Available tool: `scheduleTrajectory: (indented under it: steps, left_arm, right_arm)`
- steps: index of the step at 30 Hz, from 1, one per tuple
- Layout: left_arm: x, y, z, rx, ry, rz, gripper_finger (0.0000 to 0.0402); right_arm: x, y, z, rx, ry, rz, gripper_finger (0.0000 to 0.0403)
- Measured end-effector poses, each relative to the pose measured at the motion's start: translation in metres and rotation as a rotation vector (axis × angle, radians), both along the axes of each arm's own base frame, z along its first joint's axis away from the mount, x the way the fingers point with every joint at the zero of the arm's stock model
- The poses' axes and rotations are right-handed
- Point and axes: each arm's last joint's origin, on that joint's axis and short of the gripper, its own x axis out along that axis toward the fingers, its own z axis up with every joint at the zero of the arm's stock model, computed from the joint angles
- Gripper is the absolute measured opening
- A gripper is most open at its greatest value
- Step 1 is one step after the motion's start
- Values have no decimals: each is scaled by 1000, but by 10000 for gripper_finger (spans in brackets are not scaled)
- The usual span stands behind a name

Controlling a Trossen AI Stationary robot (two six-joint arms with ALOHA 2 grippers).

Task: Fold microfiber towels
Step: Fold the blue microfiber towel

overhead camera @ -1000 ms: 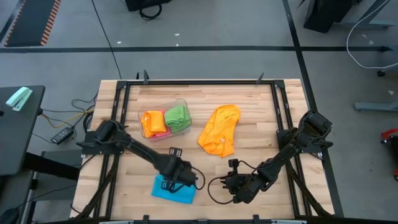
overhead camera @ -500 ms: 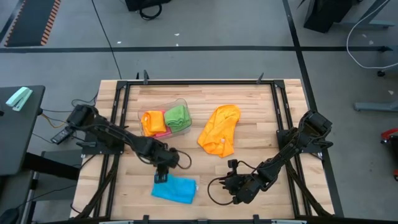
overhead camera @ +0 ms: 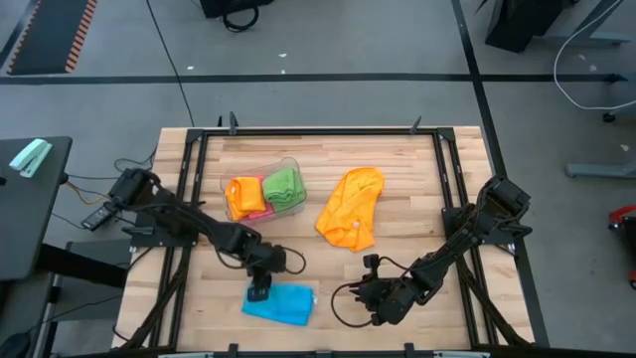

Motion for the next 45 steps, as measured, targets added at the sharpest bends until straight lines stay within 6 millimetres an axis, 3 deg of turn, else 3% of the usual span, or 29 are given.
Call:
scheduleTrajectory:
  steps: [11,18,24,30,34,40,45]
  left_arm:
    - [-28,-55,7,-55,71,-26,104]
    - [-52,-87,-1,130,-45,-20,87]
    - [-63,-98,-9,176,-45,-38,76]
    - [-54,-106,10,136,-119,-64,63]
    - [-48,-109,20,201,-232,-90,50]
    - [-38,-104,13,324,-337,-68,42]
    - [-16,-107,4,240,-414,-106,61]
  right_arm:
    - [0,0,0,0,0,0,49]
    - [0,0,0,8,-1,-6,49]
    - [0,1,1,15,-8,-6,49]
    - [2,2,2,36,-29,-9,49]
    - [2,2,3,41,-36,-9,49]
    - [3,2,3,32,-37,0,49]
    - [5,1,4,39,-45,-6,49]
